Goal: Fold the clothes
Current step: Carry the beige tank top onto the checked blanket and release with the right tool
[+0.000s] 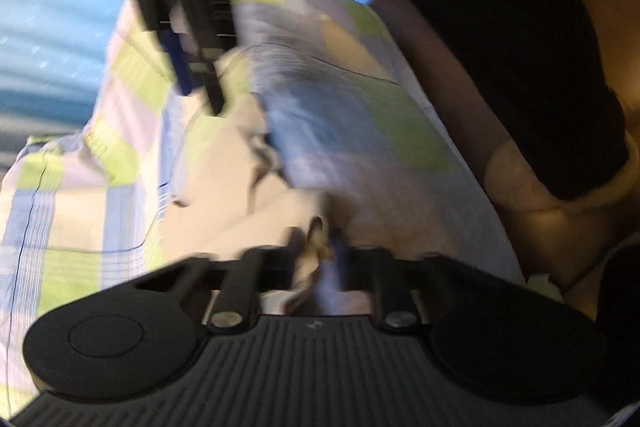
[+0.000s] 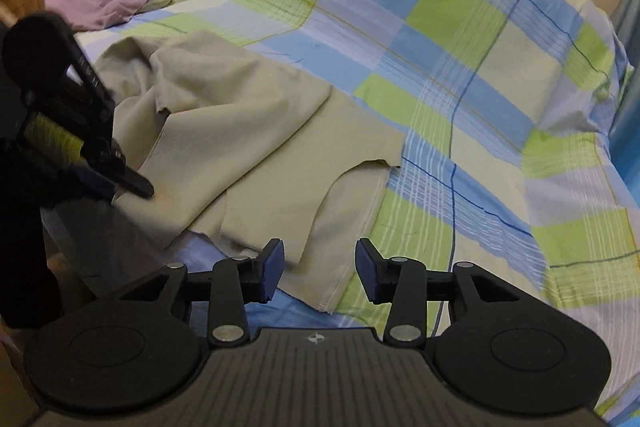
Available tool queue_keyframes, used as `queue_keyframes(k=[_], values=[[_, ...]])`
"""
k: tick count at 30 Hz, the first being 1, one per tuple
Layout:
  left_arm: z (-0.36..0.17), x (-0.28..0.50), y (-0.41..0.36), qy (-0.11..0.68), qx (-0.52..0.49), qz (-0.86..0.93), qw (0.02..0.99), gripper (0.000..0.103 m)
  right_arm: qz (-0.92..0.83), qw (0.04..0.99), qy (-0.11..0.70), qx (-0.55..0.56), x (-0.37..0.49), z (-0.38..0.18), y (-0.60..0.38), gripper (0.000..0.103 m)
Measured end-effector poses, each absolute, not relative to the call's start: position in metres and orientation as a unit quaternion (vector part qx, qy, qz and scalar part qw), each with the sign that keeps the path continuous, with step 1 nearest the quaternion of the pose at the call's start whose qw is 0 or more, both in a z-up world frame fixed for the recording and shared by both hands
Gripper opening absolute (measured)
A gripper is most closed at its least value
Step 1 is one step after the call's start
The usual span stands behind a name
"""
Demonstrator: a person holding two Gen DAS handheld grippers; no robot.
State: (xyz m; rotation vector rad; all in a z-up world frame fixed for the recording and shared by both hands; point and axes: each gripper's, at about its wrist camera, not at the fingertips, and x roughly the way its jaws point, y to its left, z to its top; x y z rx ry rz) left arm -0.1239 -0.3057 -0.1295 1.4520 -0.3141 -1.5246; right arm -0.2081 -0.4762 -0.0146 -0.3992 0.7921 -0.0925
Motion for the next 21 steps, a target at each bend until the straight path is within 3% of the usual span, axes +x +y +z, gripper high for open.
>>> queue_keyframes(k=[8, 21], values=[[-0.052, -0.050, -0.310, -0.006, 0.435, -0.639, 0.635, 0.005, 0.015, 0.860, 0.389, -0.331, -0.192, -0.047, -0.450, 0.047], [-0.018, 0.014, -0.310, 0.050, 0.371, -0.603, 0.704, 0.005, 0.084, 0.797, 0.383, -0.459, -0.196, -0.073, -0.436, 0.041]])
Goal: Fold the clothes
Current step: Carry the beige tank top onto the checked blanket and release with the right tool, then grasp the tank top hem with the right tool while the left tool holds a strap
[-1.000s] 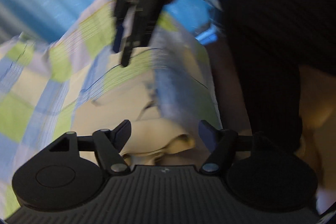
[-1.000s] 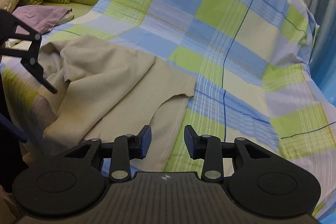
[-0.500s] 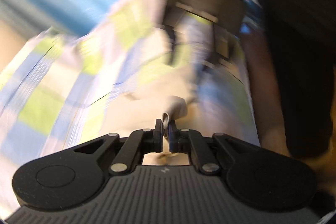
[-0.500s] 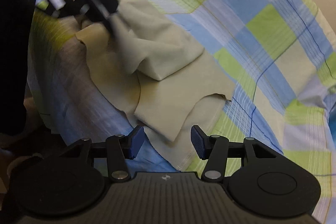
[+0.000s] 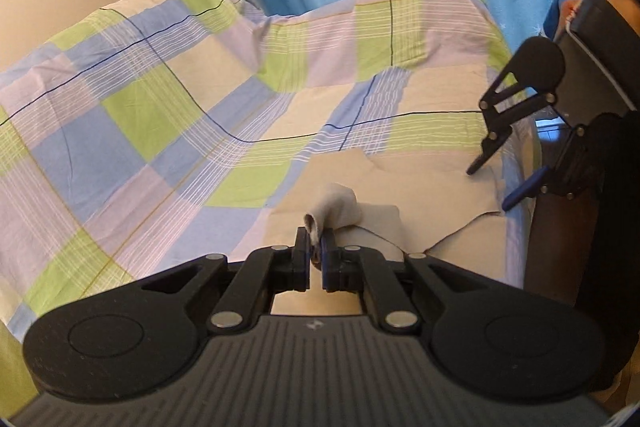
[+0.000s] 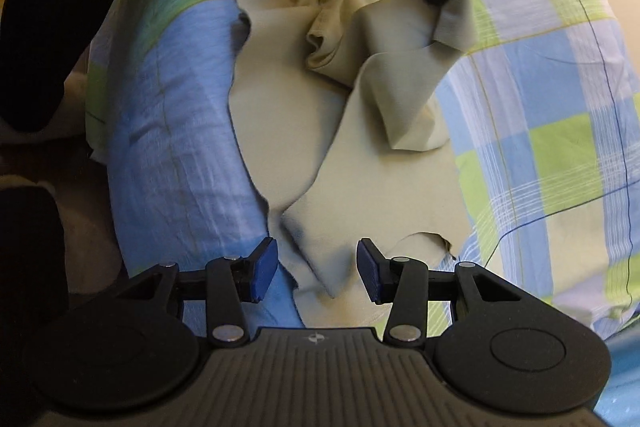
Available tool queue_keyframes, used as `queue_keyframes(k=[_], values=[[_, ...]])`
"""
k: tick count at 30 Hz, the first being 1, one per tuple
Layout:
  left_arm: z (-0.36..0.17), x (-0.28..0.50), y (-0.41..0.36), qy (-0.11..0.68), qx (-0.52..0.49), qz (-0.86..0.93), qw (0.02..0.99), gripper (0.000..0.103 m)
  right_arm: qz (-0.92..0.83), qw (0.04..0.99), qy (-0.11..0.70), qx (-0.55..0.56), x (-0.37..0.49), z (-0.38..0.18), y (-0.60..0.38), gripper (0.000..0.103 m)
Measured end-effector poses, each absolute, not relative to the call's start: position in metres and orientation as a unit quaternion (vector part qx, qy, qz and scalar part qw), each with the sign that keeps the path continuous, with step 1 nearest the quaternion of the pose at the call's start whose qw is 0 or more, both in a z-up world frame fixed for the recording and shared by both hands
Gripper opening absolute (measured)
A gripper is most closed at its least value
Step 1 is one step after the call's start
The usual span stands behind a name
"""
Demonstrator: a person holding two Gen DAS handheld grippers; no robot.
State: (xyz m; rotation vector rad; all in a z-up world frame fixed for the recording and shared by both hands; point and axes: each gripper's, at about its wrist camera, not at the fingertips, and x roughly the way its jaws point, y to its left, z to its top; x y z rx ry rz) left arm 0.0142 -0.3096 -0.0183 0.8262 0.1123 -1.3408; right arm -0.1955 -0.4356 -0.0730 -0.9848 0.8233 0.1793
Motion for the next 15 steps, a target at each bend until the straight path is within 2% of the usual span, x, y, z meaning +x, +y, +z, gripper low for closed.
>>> queue_keyframes(k=[2, 4, 11, 14, 15], values=[[-0.019, 0.015, -0.312, 0.050, 0.373, -0.602, 0.705, 0.005, 0.080, 0.808, 0.381, -0.442, -0.191, -0.068, -0.438, 0.039], [-0.016, 0.015, -0.310, 0.046, 0.373, -0.603, 0.704, 0.005, 0.075, 0.820, 0.379, -0.422, -0.187, -0.062, -0.440, 0.032], [-0.015, 0.022, -0.311, 0.054, 0.362, -0.613, 0.700, 0.005, 0.058, 0.818, 0.380, -0.428, -0.181, -0.062, -0.441, 0.031], [-0.018, 0.033, -0.314, 0.086, 0.334, -0.619, 0.706, 0.005, 0.064, 0.814, 0.380, -0.435, -0.179, -0.068, -0.442, 0.019], [-0.018, 0.037, -0.315, 0.097, 0.323, -0.621, 0.708, 0.005, 0.065, 0.815, 0.377, -0.435, -0.179, -0.069, -0.442, 0.008]])
